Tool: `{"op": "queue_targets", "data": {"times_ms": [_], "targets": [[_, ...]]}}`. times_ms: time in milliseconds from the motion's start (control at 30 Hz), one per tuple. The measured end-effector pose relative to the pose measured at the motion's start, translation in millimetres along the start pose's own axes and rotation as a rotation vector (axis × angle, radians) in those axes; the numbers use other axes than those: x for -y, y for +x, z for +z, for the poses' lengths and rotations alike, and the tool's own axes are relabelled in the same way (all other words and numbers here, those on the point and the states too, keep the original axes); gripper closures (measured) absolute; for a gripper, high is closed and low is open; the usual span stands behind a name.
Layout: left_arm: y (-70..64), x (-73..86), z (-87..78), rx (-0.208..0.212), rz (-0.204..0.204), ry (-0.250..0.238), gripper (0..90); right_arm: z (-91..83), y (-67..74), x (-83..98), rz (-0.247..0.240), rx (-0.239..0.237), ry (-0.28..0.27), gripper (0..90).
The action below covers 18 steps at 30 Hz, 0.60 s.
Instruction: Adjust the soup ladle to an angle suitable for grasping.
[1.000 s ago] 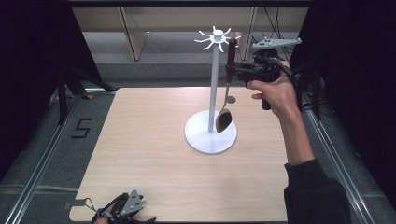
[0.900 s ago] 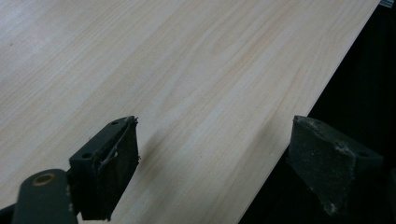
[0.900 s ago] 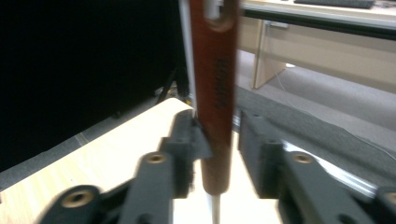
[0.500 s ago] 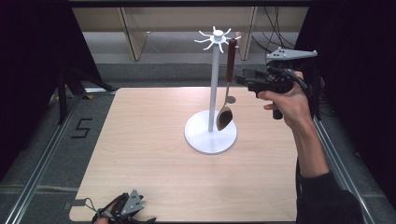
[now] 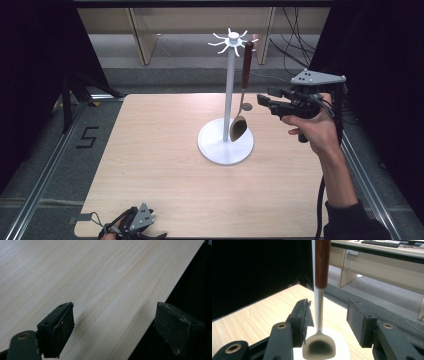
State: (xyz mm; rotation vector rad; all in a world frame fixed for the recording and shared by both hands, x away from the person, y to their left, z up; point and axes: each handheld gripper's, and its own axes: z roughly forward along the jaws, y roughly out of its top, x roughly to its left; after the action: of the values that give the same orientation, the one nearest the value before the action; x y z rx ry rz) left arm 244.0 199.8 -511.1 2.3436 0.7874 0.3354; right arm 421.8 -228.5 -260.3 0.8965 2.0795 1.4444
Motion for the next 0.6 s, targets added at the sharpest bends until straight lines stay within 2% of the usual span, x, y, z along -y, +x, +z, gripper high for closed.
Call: {"op": "queue_targets", "data": {"times_ms": [33, 100, 133, 167, 367, 600], "targets": [[0.0, 0.0, -0.1, 0.000, 0.000, -0.001, 15.4, -1.4, 0.0, 3.9, -0.022, 0.019, -0.003, 51.9], [0.1, 0.0, 0.2, 0.000, -0.001, 0.000, 15.4, -4.0, 3.7, 15.1, 0.012, -0.001, 0.003, 51.4], [0.1, 0.0, 0.4, 0.000, -0.001, 0.000, 15.4, -4.0, 3.7, 15.1, 0.012, -0.001, 0.003, 51.4], [0.1, 0.0, 0.4, 0.000, -0.001, 0.000, 15.4, -4.4, 3.1, 19.1, -0.011, 0.010, -0.009, 51.4], [0.1, 0.2, 0.3, 0.001, -0.005, -0.002, 15.4, -8.1, 7.4, 42.7, -0.008, 0.017, 0.005, 50.7], [0.6, 0.1, 0.3, -0.005, -0.006, -0.002, 15.4, -12.7, 12.7, 64.1, 0.015, -0.014, 0.023, 50.1]]}}
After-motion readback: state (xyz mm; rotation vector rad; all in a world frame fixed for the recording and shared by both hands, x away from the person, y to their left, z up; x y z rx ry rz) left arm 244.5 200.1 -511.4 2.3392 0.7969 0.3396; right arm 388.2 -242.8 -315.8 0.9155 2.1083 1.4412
